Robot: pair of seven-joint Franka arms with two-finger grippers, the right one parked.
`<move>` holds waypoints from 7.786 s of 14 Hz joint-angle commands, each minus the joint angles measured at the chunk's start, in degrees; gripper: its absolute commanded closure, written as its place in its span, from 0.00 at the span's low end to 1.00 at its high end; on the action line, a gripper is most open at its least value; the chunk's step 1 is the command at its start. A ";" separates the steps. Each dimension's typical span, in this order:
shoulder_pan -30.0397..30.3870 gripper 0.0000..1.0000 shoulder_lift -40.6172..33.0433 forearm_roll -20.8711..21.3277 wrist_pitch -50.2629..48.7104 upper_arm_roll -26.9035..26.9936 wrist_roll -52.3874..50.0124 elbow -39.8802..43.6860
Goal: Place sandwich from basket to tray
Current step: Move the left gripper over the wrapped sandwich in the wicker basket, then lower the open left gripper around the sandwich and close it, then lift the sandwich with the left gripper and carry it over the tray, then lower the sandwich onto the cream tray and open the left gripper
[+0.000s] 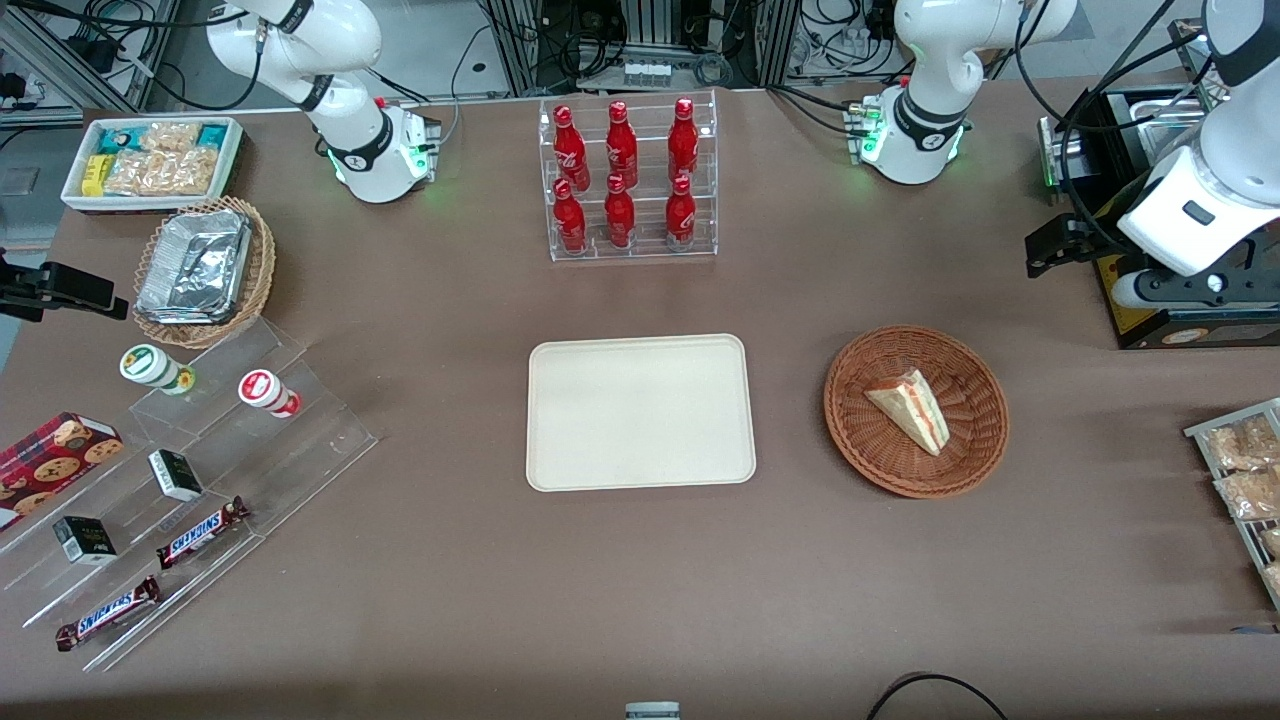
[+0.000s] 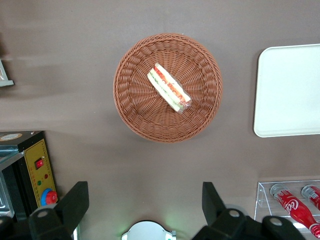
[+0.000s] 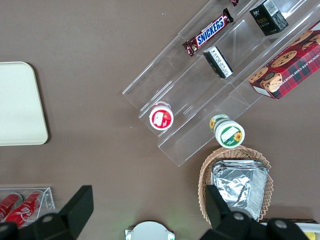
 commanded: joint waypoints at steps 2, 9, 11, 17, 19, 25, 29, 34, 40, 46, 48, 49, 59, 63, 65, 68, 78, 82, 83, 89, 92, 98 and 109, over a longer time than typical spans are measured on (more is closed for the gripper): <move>-0.83 0.00 1.12 1.08 1.68 -1.26 0.71 -0.61; -3.11 0.00 1.82 1.08 13.97 -2.24 0.01 -13.34; -3.72 0.00 1.47 1.08 19.07 -2.33 -0.43 -17.73; -4.87 0.00 -0.55 1.43 41.11 -2.33 -9.21 -35.22; -4.87 0.00 0.06 1.43 45.36 -2.33 -14.29 -37.26; -4.34 0.00 0.06 1.43 59.59 -2.24 -34.67 -45.34; -4.25 0.00 1.55 1.35 60.58 -2.06 -49.26 -45.36; -3.82 0.00 5.59 0.82 61.37 -1.71 -57.65 -43.78; -3.81 0.00 10.60 0.64 61.10 -1.36 -58.52 -40.35; -3.81 0.07 13.60 0.73 61.19 -1.45 -60.99 -38.76; -3.81 0.79 13.60 0.64 61.19 -1.45 -60.99 -38.94; -3.90 1.00 13.51 0.73 60.84 -1.45 -60.73 -38.94; -7.14 1.00 16.67 1.35 27.29 -2.06 -47.21 -13.56; -13.64 1.00 21.75 1.35 26.56 -2.06 -43.60 -6.62; -17.33 1.00 24.48 1.17 27.17 -2.06 -42.01 -4.41; -21.81 1.00 29.93 1.08 26.92 -2.33 -41.56 2.35; -37.03 1.00 45.40 1.35 29.99 -1.89 -57.46 18.62; -38.96 1.00 48.75 1.17 31.74 -1.98 -59.23 22.32; -39.23 1.00 49.01 1.17 32.71 -1.98 -59.32 22.24; -39.32 1.00 50.95 0.73 35.61 -2.06 -62.13 21.88; -39.32 0.00 50.86 0.56 35.62 -2.06 -62.57 21.80; -38.88 0.00 46.04 1.00 31.67 -1.98 -61.61 22.32; -24.93 0.00 34.27 4.33 21.64 -1.01 -43.88 17.43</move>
